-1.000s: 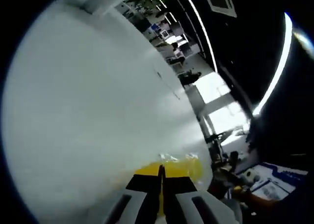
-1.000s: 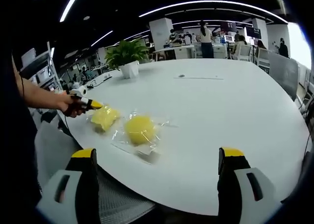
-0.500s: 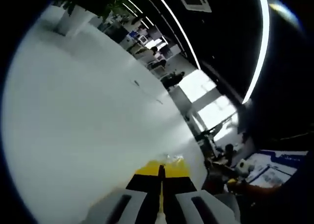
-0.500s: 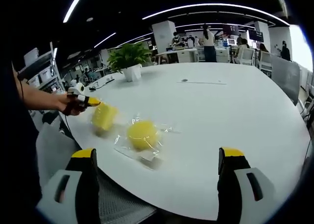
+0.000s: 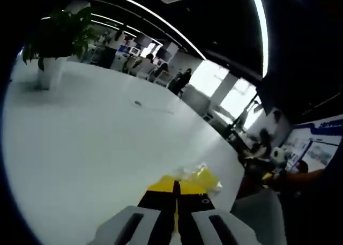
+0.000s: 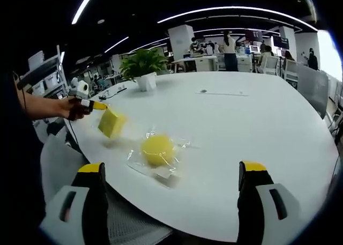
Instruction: Compare the silicone blocks by pressing each to a similar depth, holding the contact briefly, and releasing to observe deformation and rebound differences across the visible hardness samples.
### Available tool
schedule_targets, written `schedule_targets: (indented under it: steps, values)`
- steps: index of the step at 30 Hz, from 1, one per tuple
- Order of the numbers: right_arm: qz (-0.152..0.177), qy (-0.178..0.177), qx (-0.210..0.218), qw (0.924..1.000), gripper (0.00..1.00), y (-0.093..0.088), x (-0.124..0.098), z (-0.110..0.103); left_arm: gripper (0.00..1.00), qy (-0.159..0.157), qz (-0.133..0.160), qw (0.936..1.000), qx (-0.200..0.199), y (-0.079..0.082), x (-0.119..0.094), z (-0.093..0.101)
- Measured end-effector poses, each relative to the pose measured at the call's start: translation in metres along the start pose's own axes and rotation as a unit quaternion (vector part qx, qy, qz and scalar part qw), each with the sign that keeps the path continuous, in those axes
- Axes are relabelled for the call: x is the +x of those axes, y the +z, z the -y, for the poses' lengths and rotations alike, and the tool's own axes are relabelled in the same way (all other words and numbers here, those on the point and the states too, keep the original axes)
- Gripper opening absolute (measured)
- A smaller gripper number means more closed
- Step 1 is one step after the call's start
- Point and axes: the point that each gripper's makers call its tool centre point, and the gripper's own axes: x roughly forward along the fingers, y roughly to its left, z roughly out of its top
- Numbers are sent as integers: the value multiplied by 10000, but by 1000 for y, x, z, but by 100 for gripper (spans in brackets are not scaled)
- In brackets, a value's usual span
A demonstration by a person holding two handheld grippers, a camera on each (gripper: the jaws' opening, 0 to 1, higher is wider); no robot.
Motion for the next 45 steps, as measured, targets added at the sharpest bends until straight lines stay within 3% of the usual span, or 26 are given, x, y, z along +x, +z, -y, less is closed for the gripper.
schedule_targets:
  steps: [4, 8, 11, 16, 19, 30, 36, 41, 45]
  values:
    - [39, 13, -37, 10000, 97, 1, 1, -1, 0, -36, 77, 9998, 200, 9, -3, 8]
    - [284, 12, 106, 9995, 97, 12, 2, 1, 0, 24, 167, 9993, 325, 20, -8, 10]
    - [271, 7, 56, 9996, 97, 14, 5, 2, 0, -50, 526, 9985, 129, 39, -16, 12]
    - [336, 27, -31, 9994, 96, 22, 7, 2, 0, -55, 687, 9971, 311, 57, -24, 17]
    - [366, 47, -37, 9993, 96, 25, 8, 2, 0, -12, 701, 9964, 485, 63, -27, 18]
    - [459, 63, 32, 9989, 96, 29, 10, 5, 0, -90, 814, 9951, 553, 80, -33, 33]
    - [476, 123, -68, 9988, 96, 34, 13, 4, 0, -108, 923, 9922, 829, 94, -37, 39]
    - [514, 158, -86, 9985, 96, 39, 14, 2, 0, -256, 1027, 9881, 1113, 99, -38, 48]
    - [420, 158, -258, 9987, 96, 38, 17, 2, 0, -280, 1047, 9879, 1113, 100, -38, 51]
